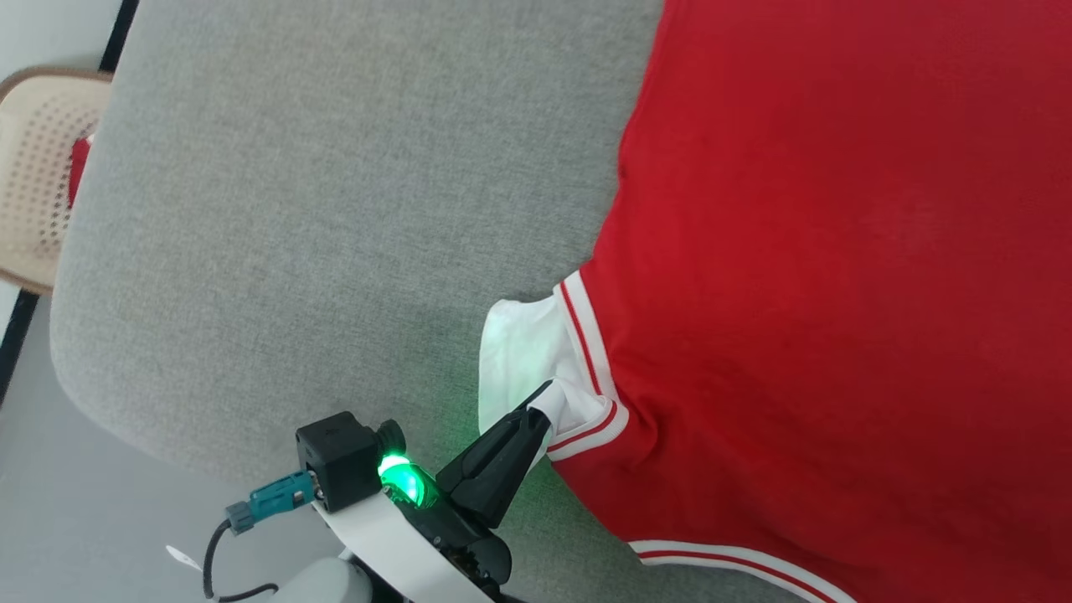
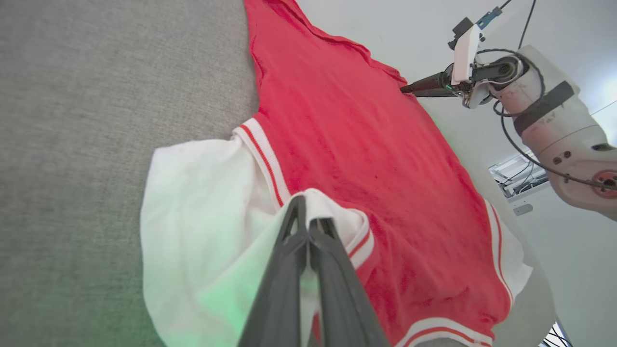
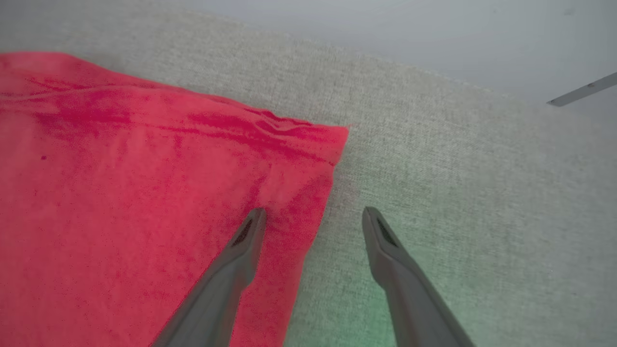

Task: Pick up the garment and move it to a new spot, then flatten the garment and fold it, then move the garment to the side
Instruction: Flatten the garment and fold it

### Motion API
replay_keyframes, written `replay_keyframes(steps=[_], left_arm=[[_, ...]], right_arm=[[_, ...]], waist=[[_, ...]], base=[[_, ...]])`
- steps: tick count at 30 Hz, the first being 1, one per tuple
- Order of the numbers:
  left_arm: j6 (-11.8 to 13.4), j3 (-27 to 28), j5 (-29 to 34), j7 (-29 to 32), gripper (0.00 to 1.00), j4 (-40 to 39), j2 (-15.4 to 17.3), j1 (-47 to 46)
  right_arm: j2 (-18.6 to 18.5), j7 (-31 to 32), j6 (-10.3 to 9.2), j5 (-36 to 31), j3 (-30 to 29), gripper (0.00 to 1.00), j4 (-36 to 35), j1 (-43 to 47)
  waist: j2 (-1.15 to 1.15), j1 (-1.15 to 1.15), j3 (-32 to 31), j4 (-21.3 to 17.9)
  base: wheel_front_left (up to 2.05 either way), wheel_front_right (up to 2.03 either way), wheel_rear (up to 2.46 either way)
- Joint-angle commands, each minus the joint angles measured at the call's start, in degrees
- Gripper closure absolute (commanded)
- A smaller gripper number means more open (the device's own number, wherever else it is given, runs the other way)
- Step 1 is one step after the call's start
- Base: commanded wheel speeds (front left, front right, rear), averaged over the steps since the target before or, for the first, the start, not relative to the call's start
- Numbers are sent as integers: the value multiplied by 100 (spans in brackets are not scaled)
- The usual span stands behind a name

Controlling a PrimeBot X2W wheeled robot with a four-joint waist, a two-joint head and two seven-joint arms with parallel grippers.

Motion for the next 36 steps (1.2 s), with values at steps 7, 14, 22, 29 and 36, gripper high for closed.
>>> replay_keyframes(steps=[7,14,22,29,36], left_arm=[[-26,-37,194,-24,100,-135,-17,-175],[8,46,221,-69,100,6,-7,-259],[127,185,127,-69,100,269,182,4],[210,440,-76,-103,100,373,430,329],[290,628,-287,-119,100,344,552,568]], right_arm=[[412,639,0,-224,99,60,1084,-613],[364,418,-1,-62,127,100,1331,-765],[188,108,-1,863,760,100,688,-71],[-641,279,-2,2375,1290,100,-1158,1791],[-1179,448,-2,3118,1074,100,-2665,3678]], waist=[[0,0,351,185],[0,0,191,-2],[0,0,-442,-463],[0,0,-965,-859],[0,0,-1294,-1111]], base=[[0,0,0],[0,0,0],[0,0,0],[0,0,0],[0,0,0]])
